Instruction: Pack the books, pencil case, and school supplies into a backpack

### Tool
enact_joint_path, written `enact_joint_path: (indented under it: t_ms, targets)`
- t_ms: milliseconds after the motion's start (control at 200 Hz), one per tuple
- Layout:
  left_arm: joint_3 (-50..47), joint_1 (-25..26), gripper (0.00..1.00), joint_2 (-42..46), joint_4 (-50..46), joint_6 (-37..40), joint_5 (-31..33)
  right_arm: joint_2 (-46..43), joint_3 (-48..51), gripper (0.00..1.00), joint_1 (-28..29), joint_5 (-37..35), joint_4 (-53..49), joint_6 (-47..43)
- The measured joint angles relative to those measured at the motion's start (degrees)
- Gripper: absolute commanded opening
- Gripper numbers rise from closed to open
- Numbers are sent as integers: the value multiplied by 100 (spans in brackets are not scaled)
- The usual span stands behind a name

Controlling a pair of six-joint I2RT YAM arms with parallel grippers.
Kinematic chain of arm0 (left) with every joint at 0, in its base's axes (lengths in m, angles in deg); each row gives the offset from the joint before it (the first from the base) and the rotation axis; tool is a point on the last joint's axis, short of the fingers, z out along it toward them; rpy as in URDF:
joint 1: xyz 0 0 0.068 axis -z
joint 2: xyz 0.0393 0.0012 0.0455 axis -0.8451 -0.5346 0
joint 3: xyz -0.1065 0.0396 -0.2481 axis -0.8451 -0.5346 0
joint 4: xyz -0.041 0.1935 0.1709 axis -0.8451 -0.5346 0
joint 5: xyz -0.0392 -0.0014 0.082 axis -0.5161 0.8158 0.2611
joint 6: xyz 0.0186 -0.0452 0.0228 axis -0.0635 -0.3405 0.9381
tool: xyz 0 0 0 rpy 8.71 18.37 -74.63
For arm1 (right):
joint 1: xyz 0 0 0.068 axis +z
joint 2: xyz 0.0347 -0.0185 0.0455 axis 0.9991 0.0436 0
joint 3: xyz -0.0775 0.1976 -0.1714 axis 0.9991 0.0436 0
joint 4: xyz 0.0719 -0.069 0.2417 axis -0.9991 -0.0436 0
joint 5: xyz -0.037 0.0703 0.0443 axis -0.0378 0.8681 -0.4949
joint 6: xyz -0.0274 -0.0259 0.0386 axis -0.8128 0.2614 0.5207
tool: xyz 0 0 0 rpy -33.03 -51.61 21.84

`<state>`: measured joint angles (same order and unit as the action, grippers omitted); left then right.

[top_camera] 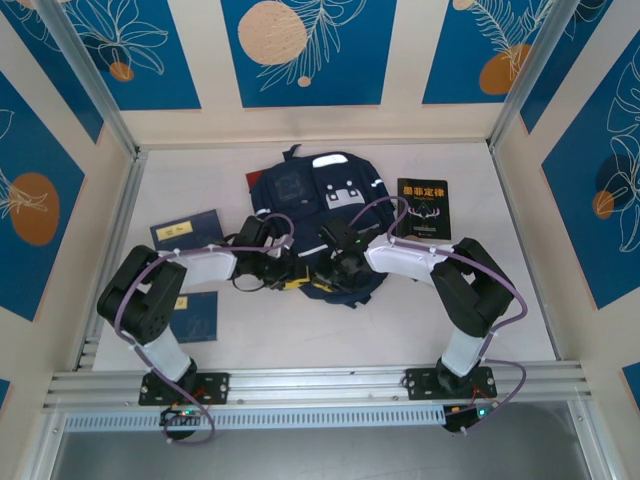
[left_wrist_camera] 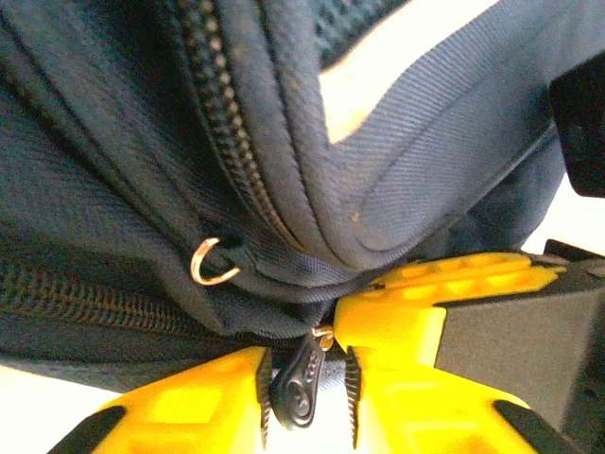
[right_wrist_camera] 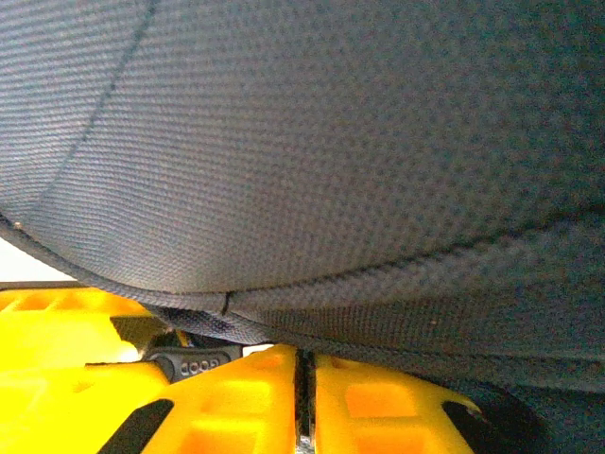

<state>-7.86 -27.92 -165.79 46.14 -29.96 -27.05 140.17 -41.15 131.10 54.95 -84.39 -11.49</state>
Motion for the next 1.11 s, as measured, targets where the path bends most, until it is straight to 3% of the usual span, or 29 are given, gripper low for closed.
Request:
enact_joint_path:
  t_ms: [165,505,640,775,825,950,1105]
  targets:
    - [-13,0,17,50,-50,9,2,-2,0,14,0,2,2,2]
    - [-17,7,21,44,-83,-9,-70,-2,4,13,0,26,55,24]
    - [-17,42,16,9,-70,-11,-118,-2,11,13,0,70,109,63]
    - [-15,76,0,-70,-22,-2,-133,-2,44,13,0,85,162,61]
    - [-15,79,0,-72,-15,-35,-127,-2,44,13,0,85,164,63]
    - [15,81,0,-55,-103,76,-61,-92,44,20,4,-9,74,61]
    - [142,90,0,201,-511,470,212,-745,44,43,4,-358,-457,72]
